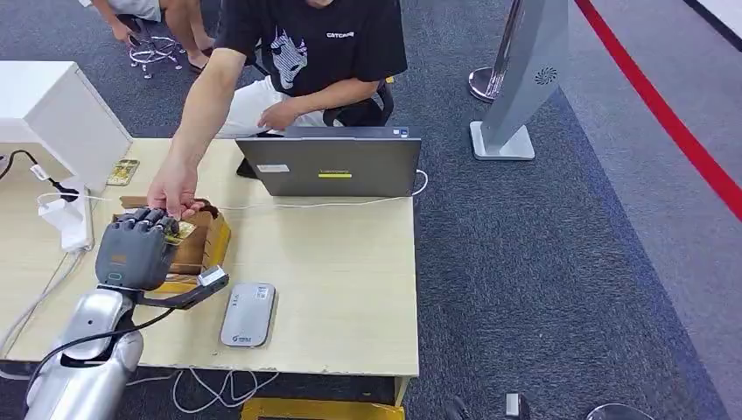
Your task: Pass the card to the sensor for recognition and then transmit it.
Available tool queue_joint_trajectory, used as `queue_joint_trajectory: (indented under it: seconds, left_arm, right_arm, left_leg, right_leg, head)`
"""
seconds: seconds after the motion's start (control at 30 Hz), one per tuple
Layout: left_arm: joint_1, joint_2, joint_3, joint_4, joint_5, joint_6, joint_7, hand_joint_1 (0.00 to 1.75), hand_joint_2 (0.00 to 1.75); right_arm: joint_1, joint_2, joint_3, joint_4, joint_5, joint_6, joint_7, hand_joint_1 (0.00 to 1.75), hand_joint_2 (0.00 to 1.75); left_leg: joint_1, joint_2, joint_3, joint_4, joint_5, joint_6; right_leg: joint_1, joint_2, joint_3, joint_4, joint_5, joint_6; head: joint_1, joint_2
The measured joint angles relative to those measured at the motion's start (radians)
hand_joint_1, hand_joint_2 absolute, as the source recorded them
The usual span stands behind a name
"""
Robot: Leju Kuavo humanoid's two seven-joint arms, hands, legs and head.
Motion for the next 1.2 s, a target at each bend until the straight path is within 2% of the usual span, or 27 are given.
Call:
queue_joint_trajectory:
  seconds: [0.4,0.63,0.73,0.93,1.2]
  left_arm:
    - [-0.003,-0.003,0.0,0.004,0.002,0.012,-0.003,1.75,1.75]
    - [-0.002,-0.02,0.0,0.001,0.0,0.024,-0.006,1.75,1.75]
    - [0.013,-0.043,-0.03,-0.045,0.006,-0.035,-0.068,1.75,1.75]
    - [0.054,-0.044,-0.172,-0.074,0.027,-0.12,-0.053,1.75,1.75]
    - [0.056,-0.003,-0.259,-0.057,0.082,-0.187,-0.053,1.75,1.75]
  right_arm:
    - [0.0,0.0,0.001,0.001,-0.002,0.002,0.0,0.0,1.75]
    - [0.0,0.0,0.001,0.001,-0.01,0.003,0.0,0.0,1.75]
    - [0.001,0.0,0.001,0.001,-0.013,-0.001,-0.003,0.0,1.75]
    - [0.002,0.0,0.001,0.001,-0.022,0.0,-0.008,0.0,1.75]
    - [0.003,0.0,0.001,0.001,-0.022,-0.004,-0.008,0.0,1.75]
  left_leg:
    - [0.0,0.0,0.0,0.0,0.0,0.0]
    - [0.0,0.0,0.0,0.0,0.0,0.0]
    - [0.0,0.0,0.0,0.0,0.0,0.0]
    - [0.0,0.001,0.0,0.0,0.0,0.0]
    - [0.0,0.001,0.0,0.0,0.0,0.0]
  right_leg:
    - [0.0,0.0,0.0,0.0,0.0,0.0]
    - [0.0,0.0,0.0,0.0,0.0,0.0]
    - [0.0,0.0,0.0,0.0,0.0,0.0]
    - [0.0,0.001,0.0,0.0,0.001,0.0]
    - [0.0,0.001,0.0,0.0,0.001,0.0]
  head:
    - [0.0,0.0]
    - [0.0,0.0]
    - [0.0,0.0]
    - [0.0,0.0]
    - [0.001,0.0]
